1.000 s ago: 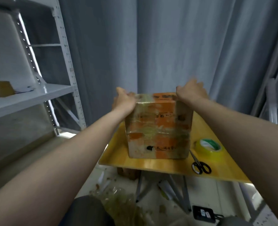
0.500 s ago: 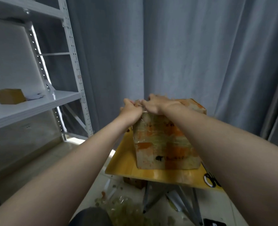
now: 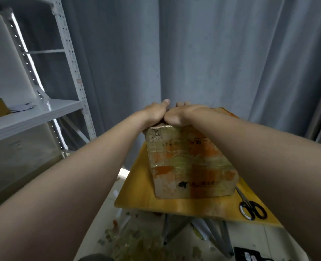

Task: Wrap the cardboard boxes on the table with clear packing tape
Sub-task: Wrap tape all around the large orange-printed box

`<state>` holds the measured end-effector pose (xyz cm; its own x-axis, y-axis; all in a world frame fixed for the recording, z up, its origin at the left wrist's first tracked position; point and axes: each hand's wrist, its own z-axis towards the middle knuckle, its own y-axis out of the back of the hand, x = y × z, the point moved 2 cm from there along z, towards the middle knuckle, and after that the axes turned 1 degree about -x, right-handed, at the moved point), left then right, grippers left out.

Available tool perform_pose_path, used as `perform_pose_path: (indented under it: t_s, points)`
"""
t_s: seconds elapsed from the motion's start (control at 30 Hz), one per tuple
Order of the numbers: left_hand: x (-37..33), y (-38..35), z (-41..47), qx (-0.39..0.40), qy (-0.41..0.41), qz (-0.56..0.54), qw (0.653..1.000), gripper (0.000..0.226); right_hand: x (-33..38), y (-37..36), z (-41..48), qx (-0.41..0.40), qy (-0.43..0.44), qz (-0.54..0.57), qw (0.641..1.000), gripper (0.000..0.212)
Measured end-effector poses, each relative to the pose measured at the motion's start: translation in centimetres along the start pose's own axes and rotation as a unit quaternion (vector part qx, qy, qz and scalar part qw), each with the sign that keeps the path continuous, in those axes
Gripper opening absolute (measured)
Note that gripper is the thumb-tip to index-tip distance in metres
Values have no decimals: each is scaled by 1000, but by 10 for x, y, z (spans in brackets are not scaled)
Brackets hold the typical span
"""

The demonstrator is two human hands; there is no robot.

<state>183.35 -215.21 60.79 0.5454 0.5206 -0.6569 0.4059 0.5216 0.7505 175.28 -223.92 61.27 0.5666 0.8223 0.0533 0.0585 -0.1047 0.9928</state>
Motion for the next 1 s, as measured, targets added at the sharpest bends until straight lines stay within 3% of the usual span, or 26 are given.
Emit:
perform_pose_path:
  t_s: [0.27, 0.4, 0.5, 0.63, 0.8, 0.93, 1.0]
  points:
    - [10, -6, 25, 14, 2, 96, 995, 63, 5, 7, 28, -43, -32, -46, 998, 70]
    - [11, -5, 35, 7, 11, 133, 991, 59, 10, 14, 32, -40, 26, -44, 998, 51]
    - [13, -6, 49, 15, 9, 156, 988, 44, 10, 19, 33, -47, 15, -54, 997, 42]
    - [12, -11, 53, -9, 13, 180, 984, 42, 7, 20, 49, -60, -22, -39, 997, 39]
    - [13, -12, 51, -61, 28, 163, 984, 44, -6, 23, 58, -101, -91, 65, 989, 40]
    - [19, -12, 52, -29, 24, 157, 987, 69, -20, 18, 39, -145, -95, 84, 981, 39]
    - [15, -7, 39, -29, 27, 145, 989, 66, -35, 18, 20, -135, -132, 50, 981, 45]
